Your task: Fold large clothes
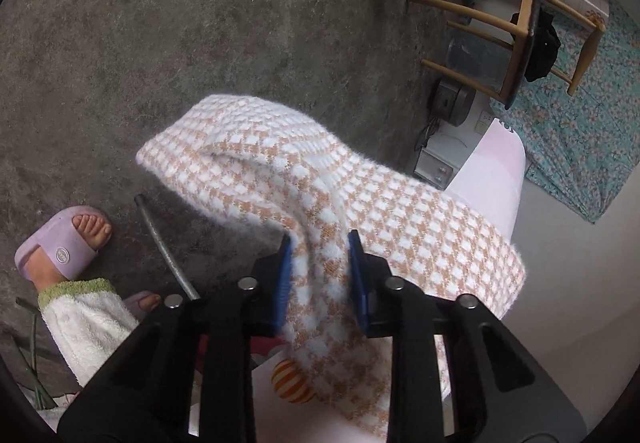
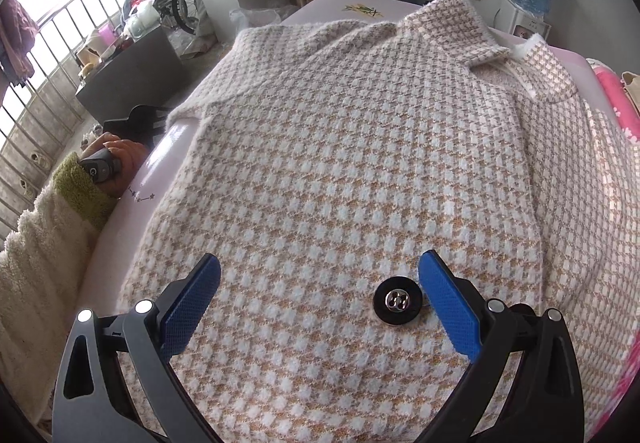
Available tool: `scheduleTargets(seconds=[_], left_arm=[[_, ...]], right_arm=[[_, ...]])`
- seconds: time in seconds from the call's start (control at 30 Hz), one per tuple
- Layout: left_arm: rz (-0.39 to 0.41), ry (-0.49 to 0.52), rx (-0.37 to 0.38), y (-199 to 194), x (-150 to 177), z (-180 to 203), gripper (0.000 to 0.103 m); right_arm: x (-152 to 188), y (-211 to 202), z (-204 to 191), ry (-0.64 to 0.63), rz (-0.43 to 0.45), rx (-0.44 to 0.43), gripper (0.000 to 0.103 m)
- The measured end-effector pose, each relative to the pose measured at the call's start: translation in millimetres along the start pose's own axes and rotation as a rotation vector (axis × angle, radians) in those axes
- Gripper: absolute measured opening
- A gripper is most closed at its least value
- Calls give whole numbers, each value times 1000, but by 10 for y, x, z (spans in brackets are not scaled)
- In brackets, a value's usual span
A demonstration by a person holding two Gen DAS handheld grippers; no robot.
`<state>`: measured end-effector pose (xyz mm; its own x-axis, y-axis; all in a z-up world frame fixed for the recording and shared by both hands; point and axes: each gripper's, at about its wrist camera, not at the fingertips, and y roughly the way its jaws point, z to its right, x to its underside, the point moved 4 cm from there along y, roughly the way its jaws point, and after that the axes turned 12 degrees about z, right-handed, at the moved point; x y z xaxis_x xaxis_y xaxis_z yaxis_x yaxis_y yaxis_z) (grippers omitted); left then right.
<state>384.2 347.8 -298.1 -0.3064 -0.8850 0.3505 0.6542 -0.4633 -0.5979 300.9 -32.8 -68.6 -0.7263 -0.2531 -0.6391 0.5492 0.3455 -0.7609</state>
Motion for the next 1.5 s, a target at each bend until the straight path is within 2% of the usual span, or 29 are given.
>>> scheduleTargets(seconds=[0.13,0.23,0.33,0.4,0.43,0.47,0.53,0.6,0.63,0.67,0.7,0.73,0.77,0.87,0.93,1.0,1.07,1.17,1.23,1.33,1.43,1.5], left_arm=[[152,174,-47,-403,4,318,14],[330,397,-94,-841,153,748,14],[567,769,-146,-1330,711,1437,14],[711,1077,-157,-1576,1385,1907,14],[752,1220,-152,-1636,1754,2069,14],[775,1354,-148,-1663,2139,2193,14],[761,1554,-118,-1631,2821,2274,15],[666,1690,-71,-1505,3369,2180,23],[589,1727,-49,-1415,3571,2092,25],[498,1747,-34,-1315,3723,1994,40],[410,1749,-24,-1217,3840,1862,50],[342,1737,-12,-1122,3915,1707,67],[273,1729,-4,-1028,3969,1532,71],[123,1677,-59,-809,3997,1009,71],[83,1623,-88,-792,3924,749,71],[103,1579,-122,-856,3792,587,71],[158,1551,-158,-900,3723,519,71],[265,1521,-216,-1038,3469,509,71],[323,1507,-271,-1092,3327,573,70],[376,1471,-251,-1120,3211,774,67],[441,1441,-240,-1106,3078,1005,66],[475,1434,-271,-1006,2982,1108,61]], right_arm=[[1,-50,35,-4,16,9,97],[8,-119,76,-5,29,23,97],[22,-222,165,10,44,42,97],[37,-310,250,23,58,64,97],[45,-360,300,32,65,78,97],[58,-410,357,42,71,93,97],[91,-520,488,66,83,126,97],[139,-630,626,92,90,162,97],[166,-685,701,106,93,181,97],[197,-743,771,120,95,199,97],[243,-801,853,136,96,215,97],[278,-855,923,153,96,227,97],[318,-907,985,172,93,236,97],[446,-1031,1161,215,81,260,97],[527,-1104,1248,223,76,277,97],[580,-1169,1325,231,74,281,97],[578,-1219,1401,253,76,256,97],[445,-1301,1501,313,100,160,97],[247,-1343,1534,337,121,83,97],[-154,-1327,1500,329,160,-27,97],[-627,-1094,1433,284,168,-52,97],[-964,-827,1359,244,164,-38,97]])
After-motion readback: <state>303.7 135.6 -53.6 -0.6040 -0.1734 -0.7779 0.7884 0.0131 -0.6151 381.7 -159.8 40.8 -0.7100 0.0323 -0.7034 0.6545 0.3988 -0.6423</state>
